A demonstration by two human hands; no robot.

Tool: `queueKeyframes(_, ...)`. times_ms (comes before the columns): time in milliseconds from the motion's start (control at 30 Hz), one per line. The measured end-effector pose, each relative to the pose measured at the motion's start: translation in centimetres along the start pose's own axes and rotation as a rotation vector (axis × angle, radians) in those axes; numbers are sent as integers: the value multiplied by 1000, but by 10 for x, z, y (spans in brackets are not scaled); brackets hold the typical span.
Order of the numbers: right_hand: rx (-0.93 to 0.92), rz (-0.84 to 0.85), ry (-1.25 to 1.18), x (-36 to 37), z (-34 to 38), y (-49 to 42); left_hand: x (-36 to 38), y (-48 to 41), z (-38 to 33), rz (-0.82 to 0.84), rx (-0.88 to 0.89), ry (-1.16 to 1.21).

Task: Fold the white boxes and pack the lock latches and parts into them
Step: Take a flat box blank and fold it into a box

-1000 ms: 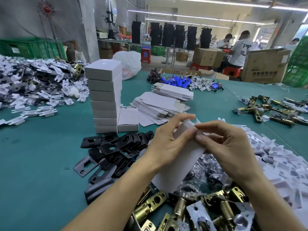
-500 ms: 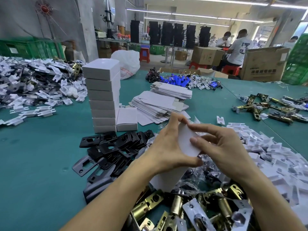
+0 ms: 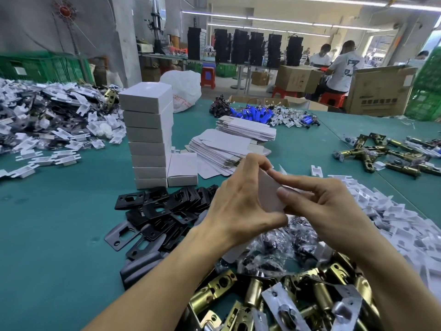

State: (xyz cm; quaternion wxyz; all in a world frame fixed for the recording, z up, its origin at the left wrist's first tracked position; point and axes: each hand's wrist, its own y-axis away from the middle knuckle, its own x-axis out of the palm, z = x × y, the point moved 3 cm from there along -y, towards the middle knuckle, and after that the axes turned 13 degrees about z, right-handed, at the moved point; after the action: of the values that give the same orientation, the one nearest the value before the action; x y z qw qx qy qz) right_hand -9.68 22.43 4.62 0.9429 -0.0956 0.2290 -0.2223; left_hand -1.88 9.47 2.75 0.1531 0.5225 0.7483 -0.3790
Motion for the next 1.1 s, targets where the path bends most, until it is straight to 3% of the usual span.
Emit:
queueKeyframes(233, -54, -294, 106, -6, 11, 4, -9, -4, -9, -193, 20, -181)
queueKeyframes(333, -110, -479, 122, -15, 16, 7, -21, -6, -10, -323, -45, 14)
queueKeyframes(400, -149, -539, 132, -15, 18, 7, -27, -10, -5, -246, -215, 364)
queueKeyframes(500, -221, -467, 205, -4, 25, 4, -18, -11, 2, 118, -553, 978)
queueKeyframes(600, -287, -351, 417, 8, 26, 3, -13, -9, -3, 351, -512, 1397)
queueKeyframes(667, -311, -290, 496, 14, 25, 2, -13, -9, -6, 345, -450, 1533)
queueKeyframes(833, -135, -57, 507, 25, 15, -2, -13, -11, -9, 261, -427, 1715)
queueKeyframes(1100, -87, 44, 515, 25, 19, -3, -12, -12, -5, 279, -344, 1564)
